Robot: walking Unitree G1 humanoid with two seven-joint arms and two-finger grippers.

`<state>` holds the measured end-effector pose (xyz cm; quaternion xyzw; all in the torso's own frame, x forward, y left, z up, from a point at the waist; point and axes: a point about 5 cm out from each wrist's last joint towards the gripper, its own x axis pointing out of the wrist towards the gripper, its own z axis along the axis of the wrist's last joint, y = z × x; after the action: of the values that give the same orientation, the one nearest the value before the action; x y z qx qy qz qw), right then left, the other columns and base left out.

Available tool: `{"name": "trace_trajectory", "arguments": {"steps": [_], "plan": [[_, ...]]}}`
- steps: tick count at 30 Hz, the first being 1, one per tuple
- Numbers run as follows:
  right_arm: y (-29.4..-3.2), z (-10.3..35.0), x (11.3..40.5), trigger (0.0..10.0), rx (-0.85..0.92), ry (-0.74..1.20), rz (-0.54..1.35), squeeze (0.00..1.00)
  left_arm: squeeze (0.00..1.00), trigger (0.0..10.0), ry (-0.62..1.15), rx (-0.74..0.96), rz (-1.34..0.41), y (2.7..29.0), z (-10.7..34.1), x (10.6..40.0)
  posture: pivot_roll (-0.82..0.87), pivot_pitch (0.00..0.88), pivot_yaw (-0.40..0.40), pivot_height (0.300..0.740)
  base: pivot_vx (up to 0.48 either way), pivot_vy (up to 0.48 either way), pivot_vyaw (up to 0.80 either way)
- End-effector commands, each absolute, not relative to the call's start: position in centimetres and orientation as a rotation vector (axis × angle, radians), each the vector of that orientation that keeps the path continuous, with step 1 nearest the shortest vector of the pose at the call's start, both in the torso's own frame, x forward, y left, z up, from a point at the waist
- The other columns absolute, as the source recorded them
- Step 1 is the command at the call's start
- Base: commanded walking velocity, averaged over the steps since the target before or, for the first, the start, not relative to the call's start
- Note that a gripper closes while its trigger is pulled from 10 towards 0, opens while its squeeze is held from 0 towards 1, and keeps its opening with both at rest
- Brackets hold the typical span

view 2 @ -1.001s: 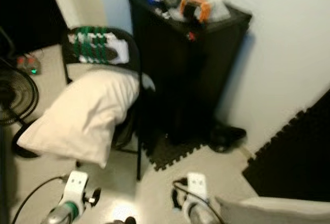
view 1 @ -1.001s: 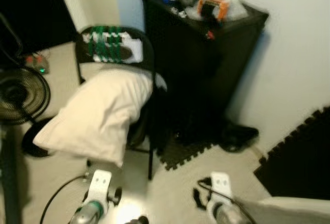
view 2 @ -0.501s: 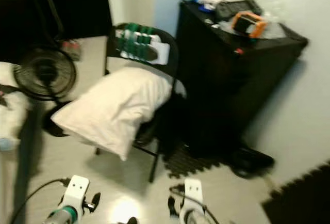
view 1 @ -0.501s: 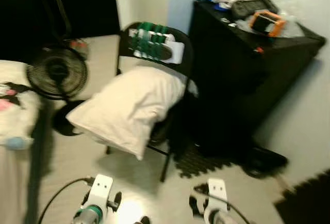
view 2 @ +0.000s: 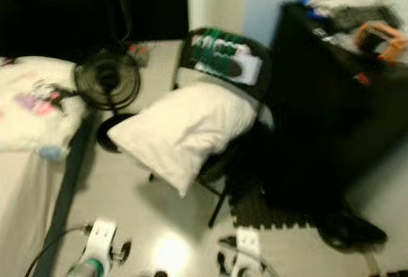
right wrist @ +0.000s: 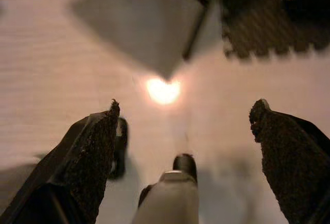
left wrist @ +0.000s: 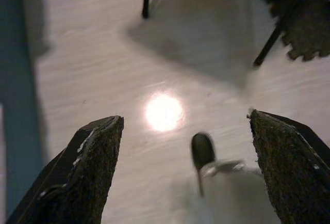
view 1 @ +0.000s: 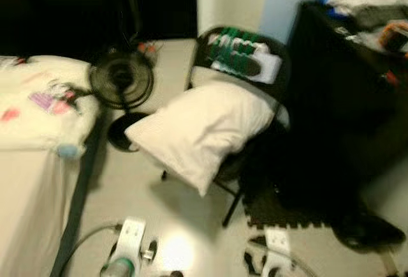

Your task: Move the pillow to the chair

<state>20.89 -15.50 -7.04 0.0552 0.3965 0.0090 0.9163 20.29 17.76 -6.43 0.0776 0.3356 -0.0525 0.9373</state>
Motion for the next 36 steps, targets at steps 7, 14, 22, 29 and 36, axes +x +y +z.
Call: {"name": "trace_trajectory", "arguments": {"steps": [7, 14, 22, 29, 36], "plan": [[-15.1, -8.1, 19.1, 10.0, 0.128, 0.879, 0.019, 0.00, 0.00, 10.0, 0.759, 0.061, -0.042, 18.2, -7.4, 18.8, 0.06, 0.041, 0.061, 0.740, 0.000, 0.000, 0.80], [-14.9, -8.5, 18.3, 10.0, 0.106, 0.904, 0.039, 0.00, 0.00, 10.0, 0.773, 0.047, 0.003, 18.7, -7.2, 19.3, 0.06, 0.043, 0.063, 0.740, 0.000, 0.000, 0.80], [-15.4, -8.4, 18.4, 10.0, 0.113, 0.900, 0.026, 0.00, 0.00, 10.0, 0.728, 0.111, -0.032, 18.1, -7.0, 19.6, 0.06, 0.072, 0.057, 0.740, 0.000, 0.000, 0.80], [-15.6, -8.2, 18.8, 10.0, 0.111, 0.887, 0.010, 0.00, 0.00, 10.0, 0.769, 0.087, -0.053, 17.2, -7.4, 19.3, 0.04, 0.047, 0.067, 0.740, 0.000, 0.000, 0.80], [-15.6, -8.3, 18.7, 10.0, 0.126, 0.884, 0.000, 0.00, 0.00, 10.0, 0.768, 0.092, -0.043, 17.3, -7.2, 19.7, 0.03, 0.029, 0.081, 0.740, 0.000, 0.000, 0.80]]}}
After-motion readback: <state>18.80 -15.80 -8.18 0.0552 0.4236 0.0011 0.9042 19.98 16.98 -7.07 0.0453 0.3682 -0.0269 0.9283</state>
